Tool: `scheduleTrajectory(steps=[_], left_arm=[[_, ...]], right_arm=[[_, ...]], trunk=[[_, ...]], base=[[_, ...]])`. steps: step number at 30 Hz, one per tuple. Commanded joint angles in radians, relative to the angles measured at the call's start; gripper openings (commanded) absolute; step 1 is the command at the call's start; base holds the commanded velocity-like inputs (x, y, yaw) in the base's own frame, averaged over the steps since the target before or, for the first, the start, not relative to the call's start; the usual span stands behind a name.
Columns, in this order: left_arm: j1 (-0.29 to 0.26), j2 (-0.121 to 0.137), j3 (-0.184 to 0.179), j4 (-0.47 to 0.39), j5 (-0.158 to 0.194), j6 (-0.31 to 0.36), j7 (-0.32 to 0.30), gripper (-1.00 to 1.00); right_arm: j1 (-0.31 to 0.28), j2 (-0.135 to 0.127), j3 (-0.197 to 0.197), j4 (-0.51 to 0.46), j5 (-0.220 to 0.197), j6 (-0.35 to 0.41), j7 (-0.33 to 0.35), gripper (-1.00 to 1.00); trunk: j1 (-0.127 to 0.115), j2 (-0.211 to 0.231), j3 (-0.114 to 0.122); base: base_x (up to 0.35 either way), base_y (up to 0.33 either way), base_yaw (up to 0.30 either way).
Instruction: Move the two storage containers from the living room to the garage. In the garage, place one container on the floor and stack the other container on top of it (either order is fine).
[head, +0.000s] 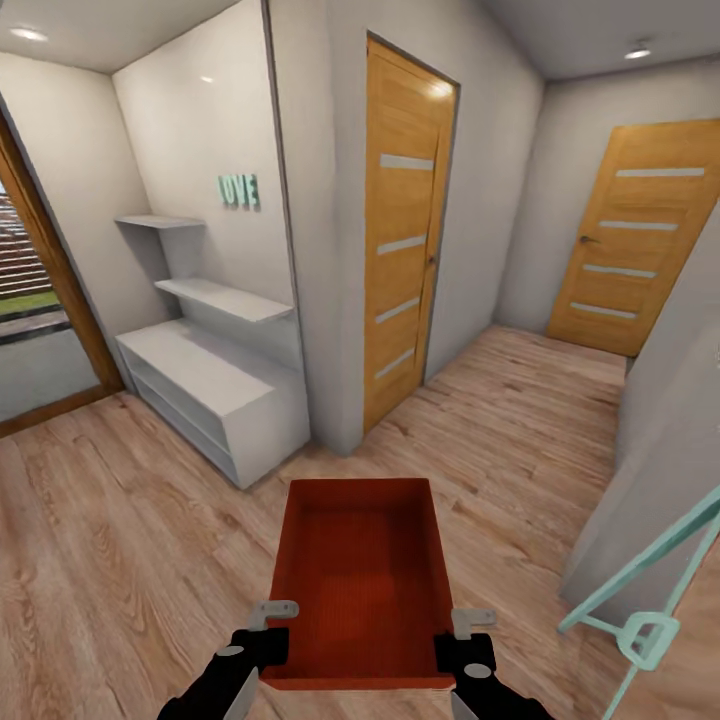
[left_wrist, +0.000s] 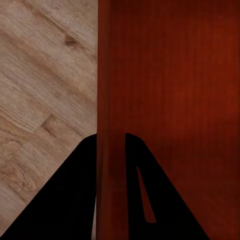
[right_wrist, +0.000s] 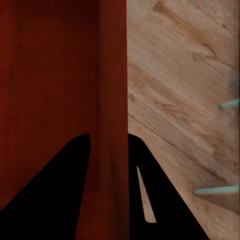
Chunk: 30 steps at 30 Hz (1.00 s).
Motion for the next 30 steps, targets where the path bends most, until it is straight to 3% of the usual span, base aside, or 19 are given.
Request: scheduleTrajectory(steps=[1, 19, 30], left_arm=[[0.000, 0.003, -0.007, -0.005, -0.018, -0.010, 0.011, -1.00], [0.000, 0.003, -0.007, -0.005, -0.018, -0.010, 0.011, -1.00], [0.000, 0.003, -0.007, -0.005, -0.018, -0.010, 0.011, -1.00]], right_arm=[[-0.002, -0.010, -0.009, 0.006, -0.034, -0.008, -0.015, -1.00], [-0.002, -0.011, -0.009, 0.006, -0.034, -0.008, -0.016, -1.00], [-0.001, -0.011, -0.009, 0.006, -0.034, -0.008, -0.015, -1.00]], trunk=[[0.001, -0.001, -0.002], [0.001, -0.001, -0.002], [0.001, -0.001, -0.002]], base=[[0.323, 0.000, -0.204], [0.323, 0.000, -0.211], [0.323, 0.000, -0.024]])
